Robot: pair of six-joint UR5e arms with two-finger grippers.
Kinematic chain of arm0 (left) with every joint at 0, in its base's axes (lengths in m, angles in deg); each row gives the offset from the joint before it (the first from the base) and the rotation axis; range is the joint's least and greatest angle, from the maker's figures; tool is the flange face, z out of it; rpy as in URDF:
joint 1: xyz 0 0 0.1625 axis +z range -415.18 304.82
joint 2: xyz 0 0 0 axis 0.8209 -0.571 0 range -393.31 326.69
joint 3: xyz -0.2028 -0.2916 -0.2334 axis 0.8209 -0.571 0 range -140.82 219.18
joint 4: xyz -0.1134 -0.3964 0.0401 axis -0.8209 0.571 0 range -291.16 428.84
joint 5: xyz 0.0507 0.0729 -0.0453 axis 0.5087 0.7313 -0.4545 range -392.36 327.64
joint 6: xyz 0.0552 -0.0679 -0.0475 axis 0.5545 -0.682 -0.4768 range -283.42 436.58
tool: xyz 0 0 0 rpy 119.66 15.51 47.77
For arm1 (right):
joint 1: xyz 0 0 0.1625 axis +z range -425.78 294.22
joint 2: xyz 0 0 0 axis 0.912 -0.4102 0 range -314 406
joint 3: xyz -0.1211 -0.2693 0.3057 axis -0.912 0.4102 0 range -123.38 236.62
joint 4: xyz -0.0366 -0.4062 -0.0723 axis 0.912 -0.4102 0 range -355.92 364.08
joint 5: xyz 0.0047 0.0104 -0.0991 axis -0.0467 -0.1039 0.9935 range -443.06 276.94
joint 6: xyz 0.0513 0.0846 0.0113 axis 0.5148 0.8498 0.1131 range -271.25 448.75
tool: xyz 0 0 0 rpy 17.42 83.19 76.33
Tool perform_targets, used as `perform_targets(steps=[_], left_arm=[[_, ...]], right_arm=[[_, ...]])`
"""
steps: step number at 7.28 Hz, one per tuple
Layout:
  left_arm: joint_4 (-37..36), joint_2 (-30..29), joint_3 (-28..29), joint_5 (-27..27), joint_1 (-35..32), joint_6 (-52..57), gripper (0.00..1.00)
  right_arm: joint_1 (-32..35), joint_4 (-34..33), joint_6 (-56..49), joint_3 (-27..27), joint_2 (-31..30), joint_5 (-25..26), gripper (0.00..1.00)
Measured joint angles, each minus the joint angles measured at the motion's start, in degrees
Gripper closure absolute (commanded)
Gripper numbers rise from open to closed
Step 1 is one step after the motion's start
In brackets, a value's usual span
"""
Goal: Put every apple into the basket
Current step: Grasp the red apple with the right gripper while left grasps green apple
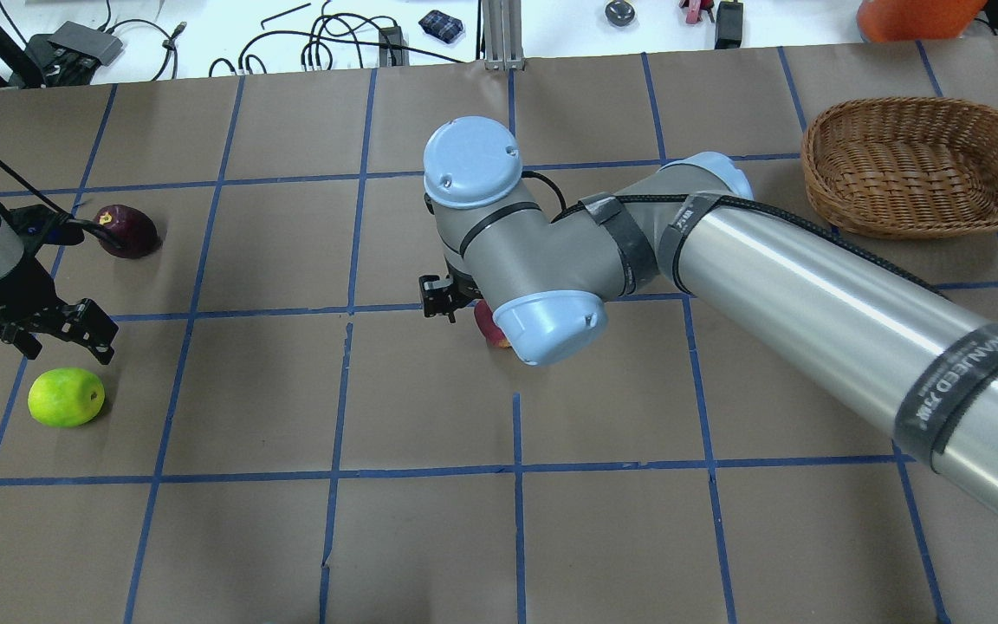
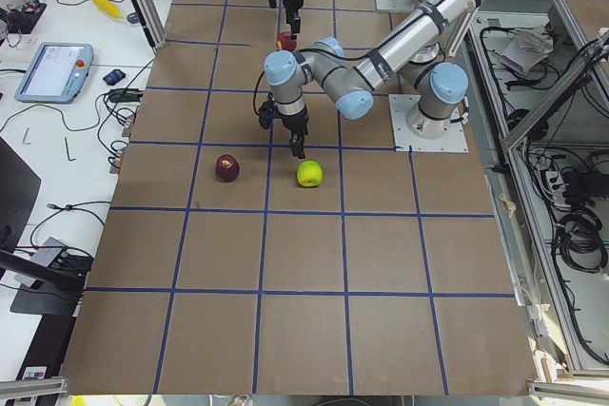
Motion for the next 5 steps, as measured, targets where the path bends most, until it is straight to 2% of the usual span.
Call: perform_targets(steps=[2,5], left_arm=[[-4.77,-1.44,-1.20,1.77,1.87,4.98,0.00],[-6.31,-3.52,-2.74,2.51,5.19,5.90,0.00]], right_arm=[[0.08,-0.46,0.06,-0.04,2.07,2.46,0.00],[0.09,-1.56,0.04,0.00,4.73,2.95,0.00]])
